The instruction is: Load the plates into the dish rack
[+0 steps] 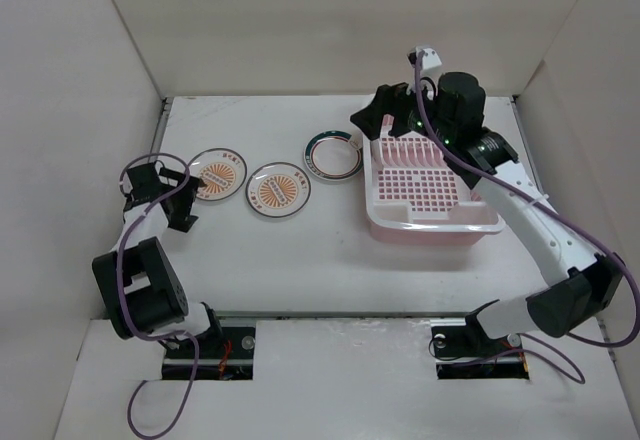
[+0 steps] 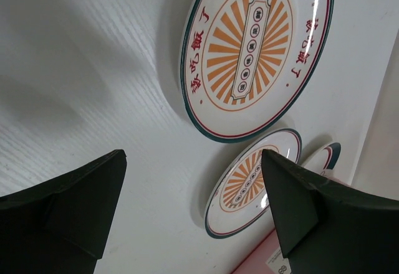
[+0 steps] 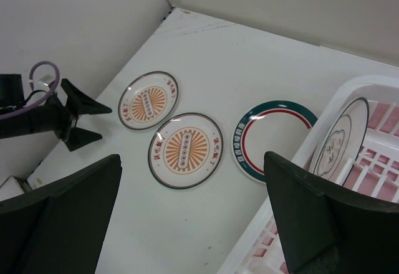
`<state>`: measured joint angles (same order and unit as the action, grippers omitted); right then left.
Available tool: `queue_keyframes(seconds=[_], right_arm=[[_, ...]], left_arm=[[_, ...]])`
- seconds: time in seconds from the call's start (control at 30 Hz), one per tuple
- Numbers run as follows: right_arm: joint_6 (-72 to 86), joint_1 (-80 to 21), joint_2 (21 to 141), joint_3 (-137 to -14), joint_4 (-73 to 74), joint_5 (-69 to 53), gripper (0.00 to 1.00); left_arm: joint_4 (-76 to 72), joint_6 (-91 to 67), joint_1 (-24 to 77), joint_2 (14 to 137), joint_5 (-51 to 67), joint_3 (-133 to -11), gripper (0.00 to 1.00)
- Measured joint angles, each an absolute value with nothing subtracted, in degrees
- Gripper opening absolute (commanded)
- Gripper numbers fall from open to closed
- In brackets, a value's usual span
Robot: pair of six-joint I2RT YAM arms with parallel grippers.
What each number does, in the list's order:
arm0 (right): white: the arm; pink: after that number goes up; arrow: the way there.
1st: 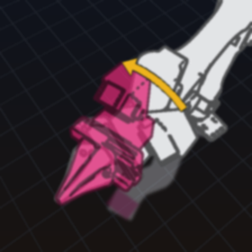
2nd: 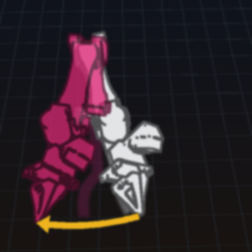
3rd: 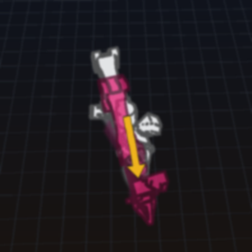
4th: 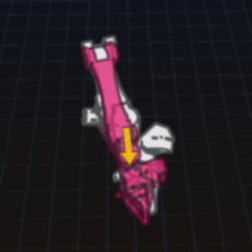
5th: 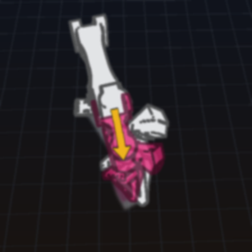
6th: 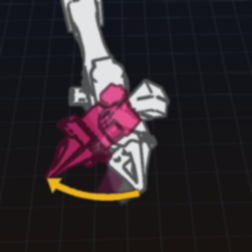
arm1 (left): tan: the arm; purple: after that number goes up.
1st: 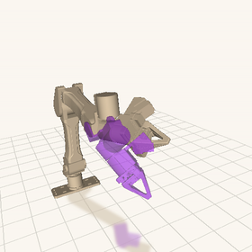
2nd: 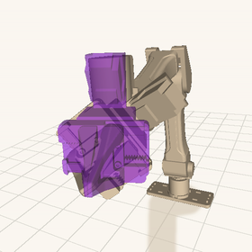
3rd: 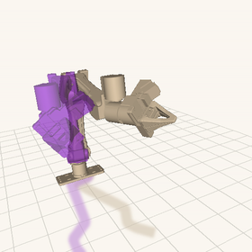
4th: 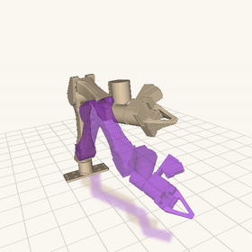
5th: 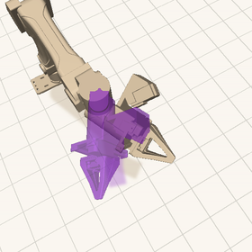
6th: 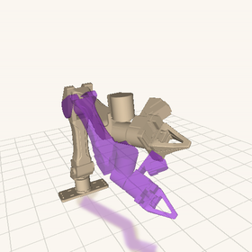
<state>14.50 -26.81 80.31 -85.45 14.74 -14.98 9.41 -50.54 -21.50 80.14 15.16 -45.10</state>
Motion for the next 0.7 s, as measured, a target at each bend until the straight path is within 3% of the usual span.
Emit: queue_keyframes(seconds=[0.3, 0.63, 0.7], right_arm=[[14.52, -26.83, 80.05, -86.94, 15.0, -17.41, 1.0], [14.52, -26.83, 79.66, -89.08, 15.44, -17.96, 1.0], [14.52, -26.83, 79.57, -89.6, 15.59, -18.0, 1.0]], left_arm=[[-0.34, -53.78, -21.5, 84.77, 15.0, -44.49, 0.73], [-5.06, -55.68, -21.47, 90.85, 15.0, -44.49, 0.71], [-5.3, -55.96, -21.37, 91.57, 14.98, -44.49, 0.65]])
